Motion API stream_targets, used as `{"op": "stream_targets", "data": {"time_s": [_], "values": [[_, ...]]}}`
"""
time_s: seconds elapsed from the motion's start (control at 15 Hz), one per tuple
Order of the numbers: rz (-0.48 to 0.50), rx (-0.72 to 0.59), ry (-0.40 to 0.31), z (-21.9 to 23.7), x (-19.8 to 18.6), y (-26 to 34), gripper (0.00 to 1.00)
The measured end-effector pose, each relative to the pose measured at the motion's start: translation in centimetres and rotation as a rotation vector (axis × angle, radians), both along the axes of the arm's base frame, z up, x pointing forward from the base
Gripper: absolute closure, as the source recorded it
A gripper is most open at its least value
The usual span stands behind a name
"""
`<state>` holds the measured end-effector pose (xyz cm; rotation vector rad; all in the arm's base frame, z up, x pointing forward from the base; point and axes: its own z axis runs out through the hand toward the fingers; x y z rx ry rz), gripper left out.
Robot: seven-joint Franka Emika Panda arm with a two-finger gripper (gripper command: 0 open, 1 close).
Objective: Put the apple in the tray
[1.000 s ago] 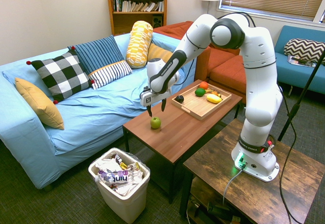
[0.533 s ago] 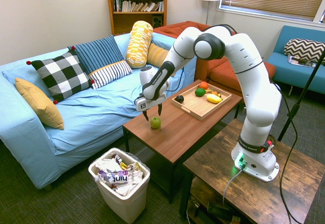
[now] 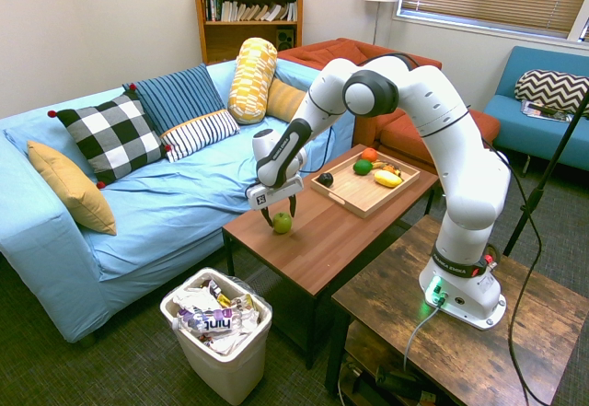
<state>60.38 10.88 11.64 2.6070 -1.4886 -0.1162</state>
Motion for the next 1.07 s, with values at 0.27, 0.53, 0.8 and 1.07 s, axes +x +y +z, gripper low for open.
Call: {"op": "stream_targets", "data": {"time_s": [0.27, 0.53, 0.8, 1.07], "values": [[0.005, 0.014, 0.027, -0.4, -0.3, 0.1, 1.00], [0.008, 0.025, 0.034, -1.0, -0.3, 0.1, 1.00], [0.018, 0.043, 0.012, 0.3, 0.5, -0.1, 1.00], [-0.007, 0.046, -0.068, 6.4, 1.8, -2.5, 1.00]]}}
